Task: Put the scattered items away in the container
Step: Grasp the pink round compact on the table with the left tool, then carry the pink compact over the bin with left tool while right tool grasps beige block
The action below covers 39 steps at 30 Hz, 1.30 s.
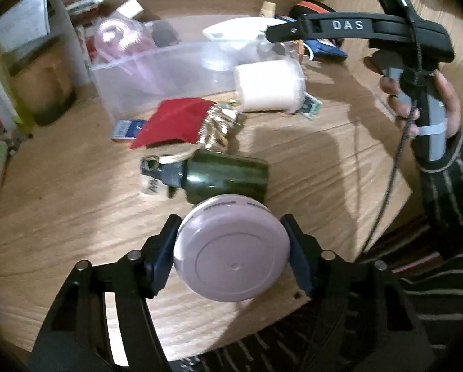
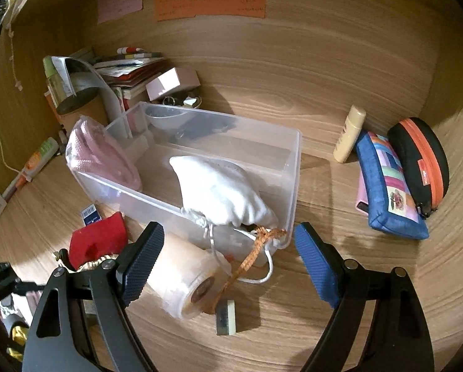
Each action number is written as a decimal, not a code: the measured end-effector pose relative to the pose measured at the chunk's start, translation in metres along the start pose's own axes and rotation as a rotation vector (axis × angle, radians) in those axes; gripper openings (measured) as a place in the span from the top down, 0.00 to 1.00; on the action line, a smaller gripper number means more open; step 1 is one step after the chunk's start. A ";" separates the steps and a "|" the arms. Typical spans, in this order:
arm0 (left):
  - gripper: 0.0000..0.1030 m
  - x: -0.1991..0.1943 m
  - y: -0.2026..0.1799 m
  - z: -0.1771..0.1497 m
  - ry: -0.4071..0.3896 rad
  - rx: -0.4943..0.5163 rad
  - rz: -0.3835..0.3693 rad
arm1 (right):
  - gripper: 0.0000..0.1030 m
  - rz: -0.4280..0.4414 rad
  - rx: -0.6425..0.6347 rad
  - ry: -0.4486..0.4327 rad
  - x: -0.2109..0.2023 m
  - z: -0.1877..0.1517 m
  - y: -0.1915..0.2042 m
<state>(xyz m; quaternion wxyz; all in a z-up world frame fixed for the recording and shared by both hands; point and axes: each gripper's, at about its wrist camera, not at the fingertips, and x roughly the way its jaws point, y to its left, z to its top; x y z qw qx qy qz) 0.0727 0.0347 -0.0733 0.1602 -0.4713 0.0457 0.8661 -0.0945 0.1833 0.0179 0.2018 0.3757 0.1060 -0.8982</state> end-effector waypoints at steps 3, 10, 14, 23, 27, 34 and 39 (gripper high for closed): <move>0.38 -0.001 0.003 0.002 -0.008 -0.005 0.014 | 0.18 -0.004 -0.008 -0.001 -0.002 -0.001 0.000; 0.38 -0.022 0.017 0.011 -0.087 -0.043 0.046 | 0.18 -0.003 -0.017 0.005 -0.002 -0.002 0.002; 0.38 -0.031 0.024 0.020 -0.136 -0.067 0.074 | 0.18 -0.008 -0.027 0.004 -0.005 -0.004 0.002; 0.38 -0.043 0.045 0.051 -0.228 -0.115 0.058 | 0.18 0.034 -0.091 -0.002 -0.016 -0.032 0.002; 0.38 -0.043 0.049 0.068 -0.260 -0.122 0.046 | 0.20 0.036 -0.105 0.026 -0.014 -0.043 0.000; 0.38 -0.039 0.047 0.104 -0.288 -0.052 0.037 | 0.43 0.004 -0.134 0.054 -0.008 -0.056 -0.004; 0.38 -0.028 0.047 0.124 -0.279 -0.042 0.045 | 0.66 0.048 -0.100 0.122 0.012 -0.060 -0.012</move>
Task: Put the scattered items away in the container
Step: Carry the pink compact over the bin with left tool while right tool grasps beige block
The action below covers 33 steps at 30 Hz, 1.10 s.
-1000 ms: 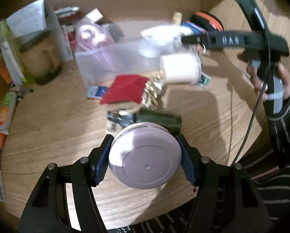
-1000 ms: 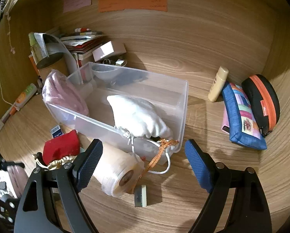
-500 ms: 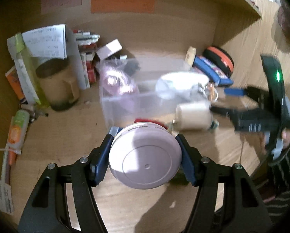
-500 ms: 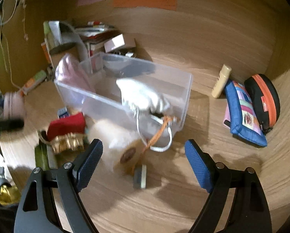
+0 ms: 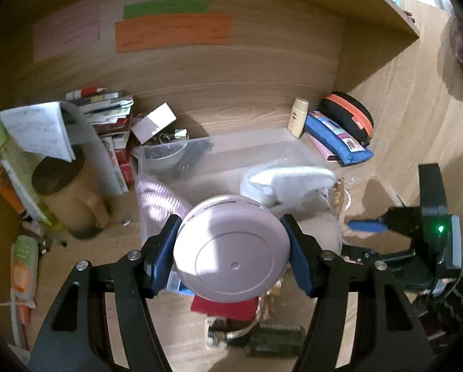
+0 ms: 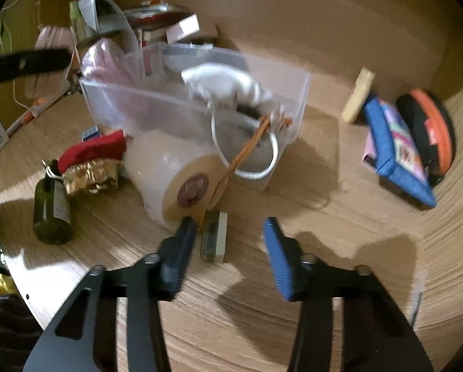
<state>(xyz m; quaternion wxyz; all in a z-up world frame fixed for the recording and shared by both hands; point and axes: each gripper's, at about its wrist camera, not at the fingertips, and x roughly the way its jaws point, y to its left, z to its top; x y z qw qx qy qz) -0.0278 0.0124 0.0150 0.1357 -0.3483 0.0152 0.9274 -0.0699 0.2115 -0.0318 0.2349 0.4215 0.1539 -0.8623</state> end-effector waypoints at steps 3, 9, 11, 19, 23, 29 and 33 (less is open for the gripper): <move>0.38 0.009 0.000 0.008 0.009 -0.007 -0.019 | 0.77 0.049 0.031 0.025 0.010 0.000 -0.007; 0.38 0.027 -0.002 0.025 0.015 -0.006 -0.005 | 0.86 0.094 0.101 0.027 0.017 -0.001 -0.022; 0.38 0.035 -0.001 0.031 0.017 -0.005 0.005 | 0.86 0.072 0.127 0.003 0.009 -0.002 -0.030; 0.38 0.050 0.000 0.037 0.030 0.006 -0.004 | 0.86 -0.008 0.201 -0.159 -0.042 0.012 -0.058; 0.38 0.053 0.000 0.040 0.030 0.002 -0.009 | 0.86 -0.009 0.194 -0.229 -0.056 0.033 -0.060; 0.38 0.060 0.000 0.040 0.045 -0.002 0.001 | 0.86 0.021 0.155 -0.262 -0.046 0.064 -0.050; 0.38 0.069 0.000 0.040 0.065 -0.009 -0.001 | 0.86 0.035 0.133 -0.242 -0.028 0.077 -0.046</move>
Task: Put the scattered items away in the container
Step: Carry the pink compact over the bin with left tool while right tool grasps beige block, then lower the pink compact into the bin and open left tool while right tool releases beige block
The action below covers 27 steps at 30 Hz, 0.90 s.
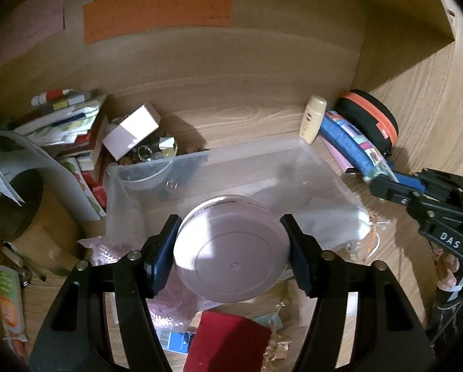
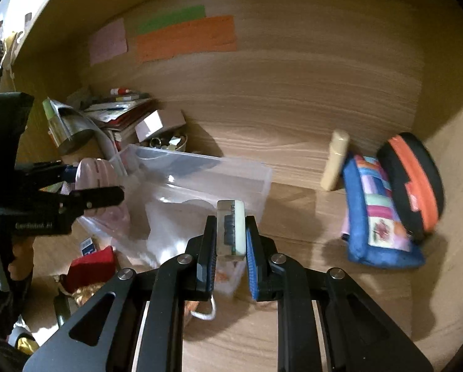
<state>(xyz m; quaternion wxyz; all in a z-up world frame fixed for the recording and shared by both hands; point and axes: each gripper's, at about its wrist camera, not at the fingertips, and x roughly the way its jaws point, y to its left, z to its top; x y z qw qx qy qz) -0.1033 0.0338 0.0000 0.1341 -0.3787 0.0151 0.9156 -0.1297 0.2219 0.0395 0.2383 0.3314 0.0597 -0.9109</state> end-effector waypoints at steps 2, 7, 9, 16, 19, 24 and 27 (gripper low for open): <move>0.38 0.006 0.000 -0.001 0.011 0.002 -0.001 | 0.86 0.005 -0.010 0.016 0.012 0.003 0.004; 0.38 0.010 -0.005 -0.001 -0.004 0.027 0.030 | 0.86 0.004 -0.023 0.048 0.033 0.004 0.009; 0.38 0.011 -0.007 -0.002 -0.009 0.033 0.038 | 0.86 0.004 -0.028 0.059 0.041 0.004 0.010; 0.38 0.021 -0.016 -0.008 -0.021 0.115 0.143 | 0.86 0.013 -0.015 0.075 0.057 0.002 0.013; 0.38 0.024 -0.017 -0.010 -0.023 0.133 0.161 | 0.86 0.016 -0.024 0.082 0.061 0.001 0.016; 0.38 0.026 -0.015 -0.010 -0.032 0.136 0.164 | 0.86 0.022 -0.008 0.090 0.066 -0.001 0.014; 0.38 0.028 -0.015 -0.009 -0.032 0.138 0.166 | 0.86 0.034 -0.004 0.099 0.069 -0.003 0.014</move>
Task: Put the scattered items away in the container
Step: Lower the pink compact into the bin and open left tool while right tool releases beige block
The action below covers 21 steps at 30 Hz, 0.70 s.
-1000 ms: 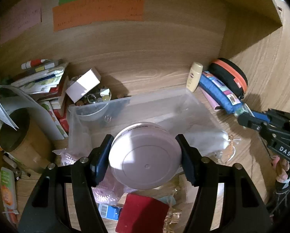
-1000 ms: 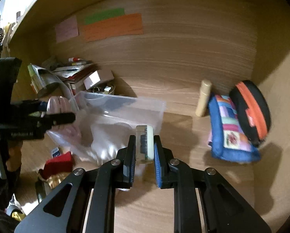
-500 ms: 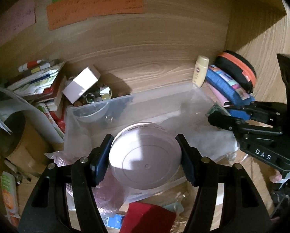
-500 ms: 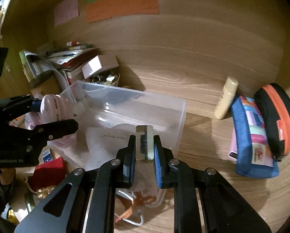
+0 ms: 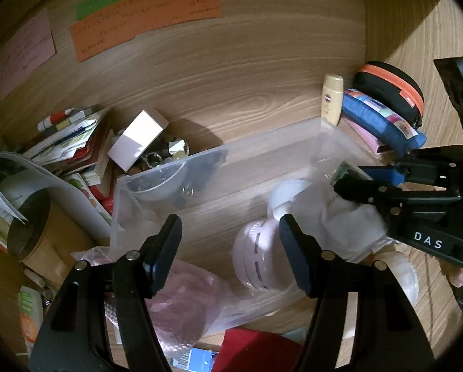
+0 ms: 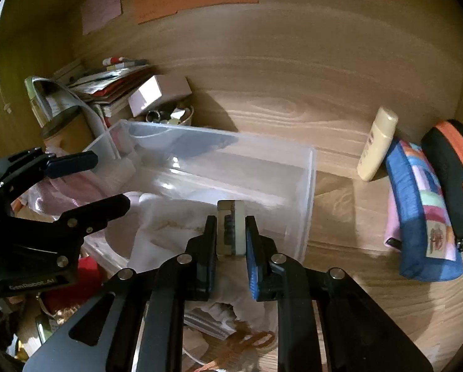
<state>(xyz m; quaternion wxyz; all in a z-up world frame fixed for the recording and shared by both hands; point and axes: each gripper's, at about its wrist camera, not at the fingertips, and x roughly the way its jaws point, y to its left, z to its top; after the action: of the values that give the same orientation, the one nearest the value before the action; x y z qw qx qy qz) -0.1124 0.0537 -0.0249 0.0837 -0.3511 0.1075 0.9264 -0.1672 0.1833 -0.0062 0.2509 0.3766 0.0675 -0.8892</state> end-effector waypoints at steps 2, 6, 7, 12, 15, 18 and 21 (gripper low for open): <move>0.38 0.000 0.002 0.001 -0.004 -0.007 -0.006 | 0.86 -0.002 -0.001 -0.006 0.000 0.000 0.001; 0.38 -0.001 0.003 0.002 -0.003 -0.015 -0.024 | 0.86 -0.017 -0.020 -0.013 -0.002 0.000 0.004; 0.37 -0.002 0.004 0.001 -0.003 -0.017 -0.026 | 0.85 -0.016 -0.025 -0.015 -0.003 0.000 0.005; 0.36 -0.004 0.006 0.002 0.001 -0.030 -0.033 | 0.84 -0.016 -0.033 -0.025 -0.009 0.001 0.009; 0.36 -0.011 0.007 0.003 -0.010 -0.036 -0.033 | 0.74 -0.024 -0.037 -0.041 -0.016 0.001 0.012; 0.21 -0.021 0.010 0.004 -0.035 -0.053 -0.042 | 0.55 -0.057 -0.050 -0.079 -0.028 0.001 0.018; 0.19 -0.034 0.015 0.003 -0.087 -0.068 -0.017 | 0.30 -0.090 -0.050 -0.142 -0.045 -0.001 0.023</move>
<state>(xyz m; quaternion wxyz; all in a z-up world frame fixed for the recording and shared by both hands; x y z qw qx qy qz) -0.0927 0.0375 0.0025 0.0841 -0.3141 0.0693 0.9431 -0.1286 0.1814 0.0265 0.2241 0.3029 0.0884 -0.9221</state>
